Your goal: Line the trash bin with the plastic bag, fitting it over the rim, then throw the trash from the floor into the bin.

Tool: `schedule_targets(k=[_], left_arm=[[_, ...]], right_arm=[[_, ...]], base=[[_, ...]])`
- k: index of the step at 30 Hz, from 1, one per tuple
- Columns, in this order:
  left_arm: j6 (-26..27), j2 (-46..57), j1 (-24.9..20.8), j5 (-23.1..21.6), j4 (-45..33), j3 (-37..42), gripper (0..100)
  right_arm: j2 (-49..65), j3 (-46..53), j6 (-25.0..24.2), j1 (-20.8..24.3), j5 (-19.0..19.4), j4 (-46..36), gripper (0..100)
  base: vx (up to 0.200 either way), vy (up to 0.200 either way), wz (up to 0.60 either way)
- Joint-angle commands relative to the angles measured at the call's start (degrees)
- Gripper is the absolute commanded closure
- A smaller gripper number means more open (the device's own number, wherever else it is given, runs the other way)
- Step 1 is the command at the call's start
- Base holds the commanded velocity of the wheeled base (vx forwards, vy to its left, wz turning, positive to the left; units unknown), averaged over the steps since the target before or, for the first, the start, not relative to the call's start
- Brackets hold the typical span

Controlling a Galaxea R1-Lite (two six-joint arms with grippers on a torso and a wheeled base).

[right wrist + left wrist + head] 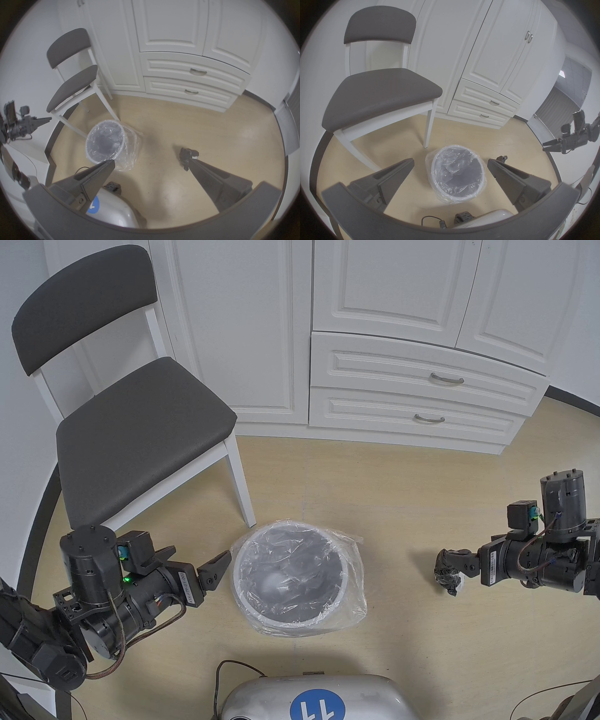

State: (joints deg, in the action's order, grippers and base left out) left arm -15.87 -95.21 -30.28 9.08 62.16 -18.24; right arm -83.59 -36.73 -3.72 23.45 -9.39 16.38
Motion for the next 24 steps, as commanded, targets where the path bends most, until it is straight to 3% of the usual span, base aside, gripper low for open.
schedule_targets(k=[1, 7, 24], left_arm=[[0.0, 4.2, -0.1, 0.7, -0.3, 1.7, 0], [0.0, 3.3, -0.4, 1.6, -0.1, 0.9, 0], [0.6, 4.2, -0.5, 1.7, 0.0, 1.5, 0]], right_arm=[[0.1, -5.9, -4.7, -1.0, 0.1, -6.0, 0], [-6.1, -14.1, -13.7, -2.2, 0.8, -14.2, 0], [-23.4, -15.0, -13.5, -12.0, 3.9, -5.6, 0]], base=[[0.000, 0.000, 0.00], [0.000, 0.000, 0.00], [0.000, 0.000, 0.00]])
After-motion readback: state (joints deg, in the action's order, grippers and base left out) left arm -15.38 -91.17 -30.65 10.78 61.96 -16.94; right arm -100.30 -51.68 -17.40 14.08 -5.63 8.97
